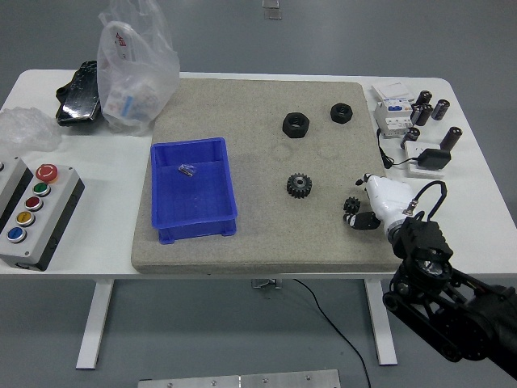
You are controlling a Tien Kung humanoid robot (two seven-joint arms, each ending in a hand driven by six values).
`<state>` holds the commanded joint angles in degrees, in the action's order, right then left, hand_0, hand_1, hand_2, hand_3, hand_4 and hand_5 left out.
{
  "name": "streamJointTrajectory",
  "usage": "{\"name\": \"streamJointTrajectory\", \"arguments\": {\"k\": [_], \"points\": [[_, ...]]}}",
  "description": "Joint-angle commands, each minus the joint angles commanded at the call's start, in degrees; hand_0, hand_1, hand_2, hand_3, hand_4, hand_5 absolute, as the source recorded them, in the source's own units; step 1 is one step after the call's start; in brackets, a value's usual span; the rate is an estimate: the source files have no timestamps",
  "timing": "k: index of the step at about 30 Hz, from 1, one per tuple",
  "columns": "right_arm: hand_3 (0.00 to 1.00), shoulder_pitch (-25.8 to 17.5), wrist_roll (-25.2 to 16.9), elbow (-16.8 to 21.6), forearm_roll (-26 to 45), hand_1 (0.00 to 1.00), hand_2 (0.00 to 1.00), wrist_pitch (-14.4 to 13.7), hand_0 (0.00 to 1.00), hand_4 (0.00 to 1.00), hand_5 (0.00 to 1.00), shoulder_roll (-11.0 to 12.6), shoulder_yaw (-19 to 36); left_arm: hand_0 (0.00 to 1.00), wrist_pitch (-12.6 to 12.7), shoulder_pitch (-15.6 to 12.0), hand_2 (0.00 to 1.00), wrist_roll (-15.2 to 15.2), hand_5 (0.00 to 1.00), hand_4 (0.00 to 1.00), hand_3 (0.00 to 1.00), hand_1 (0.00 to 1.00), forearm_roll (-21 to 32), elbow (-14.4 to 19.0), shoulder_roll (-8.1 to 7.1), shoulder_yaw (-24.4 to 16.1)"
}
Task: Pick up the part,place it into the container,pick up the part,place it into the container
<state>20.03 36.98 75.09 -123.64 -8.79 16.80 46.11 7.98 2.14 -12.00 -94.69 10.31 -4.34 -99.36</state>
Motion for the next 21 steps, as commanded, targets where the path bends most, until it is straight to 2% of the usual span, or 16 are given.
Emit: {"name": "streamJointTrajectory", "arguments": {"k": [3,4,9,10,15,16,21], "points": [[0.686,0.4,0.0,-0.8,0.5,0.487,0.616,-1.1,0.225,0.643,0.188,-0.1,-0.7,0.759,0.0,0.0,0.607,0.1,0.308,0.683,0.652,0.655,0.0,0.0,0.03,0.1],[0.590,0.6,0.0,-1.1,0.7,0.430,0.456,-1.3,0.219,0.467,0.121,-0.1,-0.9,0.758,0.0,0.1,0.606,0.1,0.308,0.683,0.652,0.655,0.0,0.0,0.05,0.1],[0.590,0.8,0.0,-2.4,1.2,0.430,0.456,-2.0,0.219,0.467,0.121,-0.2,-1.6,0.758,-0.1,0.1,0.606,0.2,0.308,0.683,0.652,0.655,0.0,0.0,0.08,0.2],[0.481,0.8,0.0,-2.6,1.3,0.377,0.293,-2.0,0.212,0.333,0.116,-0.2,-1.7,0.758,-0.1,0.1,0.606,0.2,0.307,0.683,0.649,0.655,0.0,0.0,0.07,0.2],[0.481,0.7,0.0,-2.5,1.4,0.377,0.293,-2.8,0.212,0.333,0.116,-0.1,-1.9,0.758,-0.1,0.0,0.606,0.2,0.307,0.683,0.649,0.655,0.0,0.0,0.02,0.1],[0.457,0.8,0.0,-2.5,1.4,0.369,0.254,-3.2,0.213,0.273,0.094,-0.1,-2.0,0.758,-0.1,0.0,0.606,0.2,0.307,0.683,0.649,0.654,0.0,0.0,0.02,0.1],[0.457,1.2,0.0,-1.6,1.2,0.369,0.254,-5.1,0.213,0.273,0.094,0.2,-2.7,0.758,-0.1,0.1,0.606,0.3,0.307,0.683,0.649,0.654,0.1,0.0,0.08,0.0]]}}
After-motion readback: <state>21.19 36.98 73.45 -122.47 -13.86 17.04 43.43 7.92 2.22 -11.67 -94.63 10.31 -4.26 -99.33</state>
